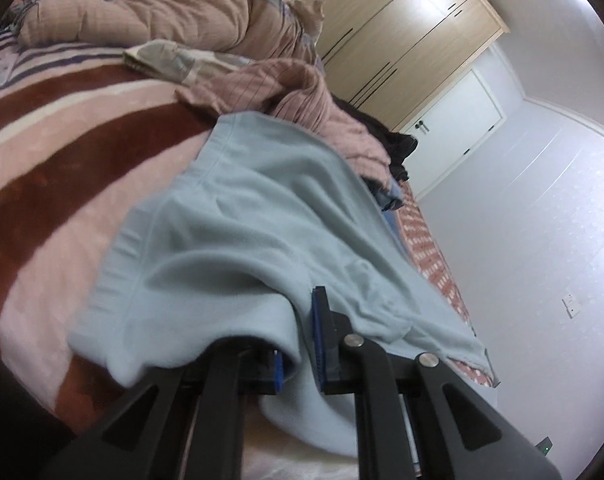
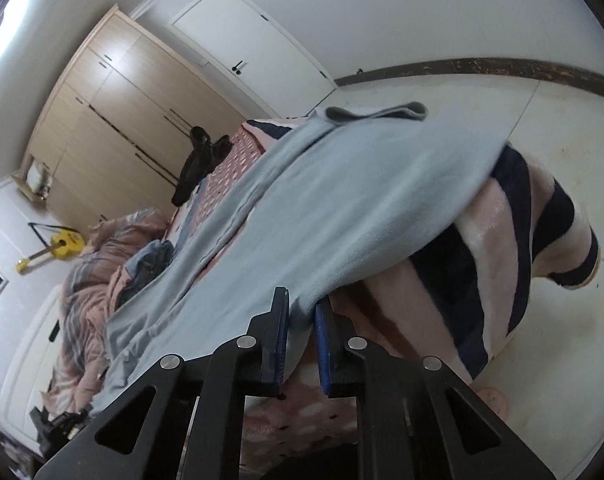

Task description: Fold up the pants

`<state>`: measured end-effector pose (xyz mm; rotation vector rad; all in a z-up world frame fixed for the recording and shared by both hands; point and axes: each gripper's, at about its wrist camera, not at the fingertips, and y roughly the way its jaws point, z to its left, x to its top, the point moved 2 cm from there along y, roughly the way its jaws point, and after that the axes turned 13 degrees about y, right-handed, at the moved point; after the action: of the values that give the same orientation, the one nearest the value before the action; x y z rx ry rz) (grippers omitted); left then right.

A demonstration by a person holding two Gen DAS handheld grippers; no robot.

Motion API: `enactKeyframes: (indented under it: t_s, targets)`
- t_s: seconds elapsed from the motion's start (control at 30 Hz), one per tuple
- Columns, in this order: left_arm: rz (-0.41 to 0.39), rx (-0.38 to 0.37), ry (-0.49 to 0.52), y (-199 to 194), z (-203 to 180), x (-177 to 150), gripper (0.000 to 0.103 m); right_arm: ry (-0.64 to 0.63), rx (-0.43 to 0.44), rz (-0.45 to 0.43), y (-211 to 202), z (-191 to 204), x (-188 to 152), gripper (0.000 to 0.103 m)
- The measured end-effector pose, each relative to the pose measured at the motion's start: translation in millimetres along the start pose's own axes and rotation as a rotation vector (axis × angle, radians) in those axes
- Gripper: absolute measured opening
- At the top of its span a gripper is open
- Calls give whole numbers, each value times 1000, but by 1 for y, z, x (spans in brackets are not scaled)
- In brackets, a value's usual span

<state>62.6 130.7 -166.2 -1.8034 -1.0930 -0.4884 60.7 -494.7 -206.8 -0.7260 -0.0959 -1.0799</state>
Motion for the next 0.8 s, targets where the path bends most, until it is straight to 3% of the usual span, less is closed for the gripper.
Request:
enactKeyframes:
  t_s: [0.33,0.67,0.8]
  targets:
    - [-59,-34,45,-12,-12,25,8,-70,18,-20,-3,24,11,4]
    - [-131,-41,136,0,-41,83,8,-270,45,2,17,104,64,3]
    - [-96,-12,181,29,-53,113,8,-371,2,20,44,139,81,3]
